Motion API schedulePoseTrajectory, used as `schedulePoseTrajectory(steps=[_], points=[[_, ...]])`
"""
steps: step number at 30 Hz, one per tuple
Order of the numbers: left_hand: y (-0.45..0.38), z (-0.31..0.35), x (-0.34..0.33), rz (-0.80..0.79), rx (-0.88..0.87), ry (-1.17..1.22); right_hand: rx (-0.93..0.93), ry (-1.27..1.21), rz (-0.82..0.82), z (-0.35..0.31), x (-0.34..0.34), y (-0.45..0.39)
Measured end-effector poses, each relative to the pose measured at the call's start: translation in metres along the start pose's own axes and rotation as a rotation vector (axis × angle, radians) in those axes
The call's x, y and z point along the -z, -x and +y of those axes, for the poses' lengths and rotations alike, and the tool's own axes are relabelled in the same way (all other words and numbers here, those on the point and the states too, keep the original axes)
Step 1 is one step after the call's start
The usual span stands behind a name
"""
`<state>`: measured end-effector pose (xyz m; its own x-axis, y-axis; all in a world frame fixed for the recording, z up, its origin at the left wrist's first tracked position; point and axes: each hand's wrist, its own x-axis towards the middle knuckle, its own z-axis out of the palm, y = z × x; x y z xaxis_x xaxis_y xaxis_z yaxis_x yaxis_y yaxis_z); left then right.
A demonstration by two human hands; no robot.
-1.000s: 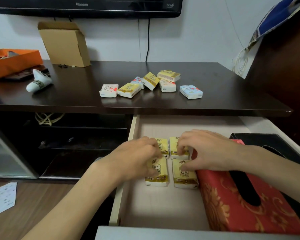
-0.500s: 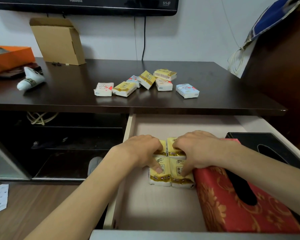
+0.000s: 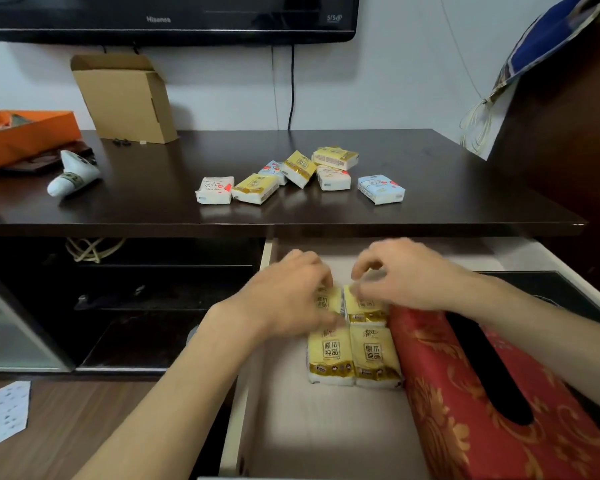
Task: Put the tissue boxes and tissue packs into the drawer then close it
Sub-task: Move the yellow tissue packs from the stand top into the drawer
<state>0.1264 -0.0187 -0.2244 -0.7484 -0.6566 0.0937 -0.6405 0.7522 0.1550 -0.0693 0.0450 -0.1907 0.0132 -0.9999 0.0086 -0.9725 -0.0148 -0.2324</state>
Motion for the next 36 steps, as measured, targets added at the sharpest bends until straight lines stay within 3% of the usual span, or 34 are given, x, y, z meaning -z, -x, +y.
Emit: schedulePoseTrajectory(steps=[3, 6, 12, 14, 18, 22, 26, 36], points=[[0.001, -0.01, 0.018, 0.308, 0.04, 0.146, 0.08, -0.311, 0.302, 0.007, 0.01, -0.022], [-0.013, -0.029, 0.033, 0.559, 0.105, 0.188, 0.14, -0.265, 0.433, 0.009, 0.012, -0.059], [-0.044, -0.064, 0.031, 0.397, 0.352, 0.052, 0.126, 0.034, 0.412, 0.008, 0.002, -0.124], [-0.046, -0.064, 0.024, 0.431, 0.386, -0.018, 0.106, 0.097, 0.411, 0.009, -0.004, -0.131], [-0.047, -0.055, 0.028, 0.532, 0.384, -0.108, 0.153, -0.016, 0.525, 0.016, -0.011, -0.132], [-0.045, -0.055, 0.033, 0.537, 0.346, -0.058, 0.153, -0.302, 0.538, 0.02, -0.006, -0.129], [-0.045, -0.059, 0.029, 0.56, 0.327, 0.062, 0.157, -0.229, 0.604, 0.013, 0.018, -0.142], [-0.05, -0.082, 0.025, 0.536, 0.346, 0.291, 0.035, 0.148, 0.198, -0.02, 0.038, -0.224]])
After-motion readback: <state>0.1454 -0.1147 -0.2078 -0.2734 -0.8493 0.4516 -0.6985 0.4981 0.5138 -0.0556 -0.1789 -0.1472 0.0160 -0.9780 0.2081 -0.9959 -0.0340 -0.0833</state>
